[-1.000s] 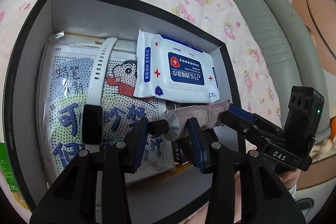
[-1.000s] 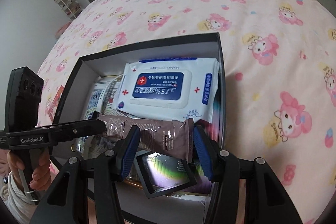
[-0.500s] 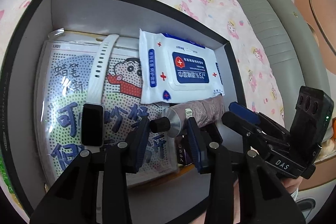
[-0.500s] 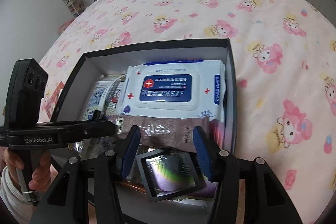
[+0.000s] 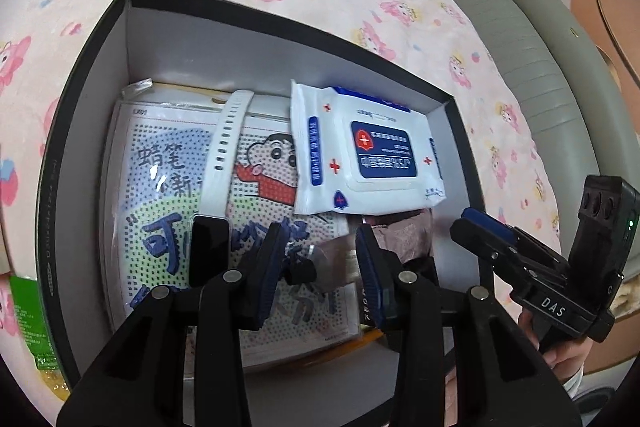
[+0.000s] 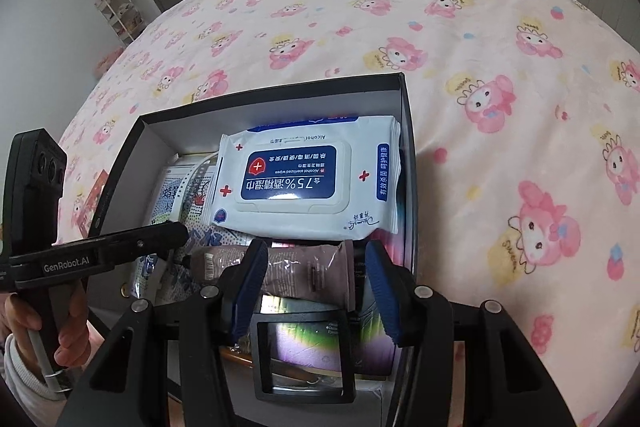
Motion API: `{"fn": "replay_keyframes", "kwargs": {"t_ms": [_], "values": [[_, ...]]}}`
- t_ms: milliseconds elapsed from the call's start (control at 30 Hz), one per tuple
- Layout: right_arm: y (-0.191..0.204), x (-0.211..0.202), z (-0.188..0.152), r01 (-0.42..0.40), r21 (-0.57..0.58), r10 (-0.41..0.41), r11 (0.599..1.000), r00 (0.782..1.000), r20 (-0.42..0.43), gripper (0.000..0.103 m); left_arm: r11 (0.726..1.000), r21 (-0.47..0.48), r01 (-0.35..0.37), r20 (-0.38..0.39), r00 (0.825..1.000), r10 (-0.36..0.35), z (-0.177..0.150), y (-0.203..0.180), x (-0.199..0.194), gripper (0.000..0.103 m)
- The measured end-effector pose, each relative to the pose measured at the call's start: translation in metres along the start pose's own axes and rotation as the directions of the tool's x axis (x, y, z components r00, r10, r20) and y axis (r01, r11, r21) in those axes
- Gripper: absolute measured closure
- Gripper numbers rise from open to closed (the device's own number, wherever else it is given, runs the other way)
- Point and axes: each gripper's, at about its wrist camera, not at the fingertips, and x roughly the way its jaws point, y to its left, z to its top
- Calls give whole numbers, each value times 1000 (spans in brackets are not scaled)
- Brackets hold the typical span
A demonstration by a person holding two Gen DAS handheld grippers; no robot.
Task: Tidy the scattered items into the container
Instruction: 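Lower the brown tube into the box beside the wet-wipes pack with the left tool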
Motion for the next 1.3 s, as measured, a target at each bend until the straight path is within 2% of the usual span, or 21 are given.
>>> {"fn": "replay_keyframes", "kwargs": {"t_ms": [233, 433, 567, 733, 933, 1100, 1200, 1300], "values": [[1, -4, 1, 5, -19, -5, 1000, 1000, 6, 57, 998, 48, 27, -64, 998, -24, -3, -6, 3, 67], [6, 1, -1, -12, -39, 11, 999, 999, -33, 57, 998, 63, 4, -98, 995, 2, -5, -7, 6, 67], [16, 8, -7, -28, -81, 23, 996, 997, -68, 57, 999, 46, 0, -86, 996, 4, -5, -4, 6, 67], [14, 6, -8, -39, -70, 35, 997, 998, -58, 57, 999, 39, 25, -79, 997, -22, -5, -1, 2, 67], [20, 13, -13, -84, -73, 75, 994, 991, -109, 56, 1000, 12, -21, -42, 999, 21, -7, 6, -3, 67], [25, 18, -15, -28, -108, 16, 994, 993, -114, 56, 1000, 9, 0, -46, 999, 1, -7, 7, 4, 67], [23, 15, -15, 63, -125, -75, 990, 993, -94, 57, 1000, 27, 10, -47, 999, -9, -5, 3, 11, 67], [22, 5, -13, 110, -134, -117, 985, 992, -51, 57, 999, 46, -4, -44, 999, 6, -6, 0, 10, 67]]}}
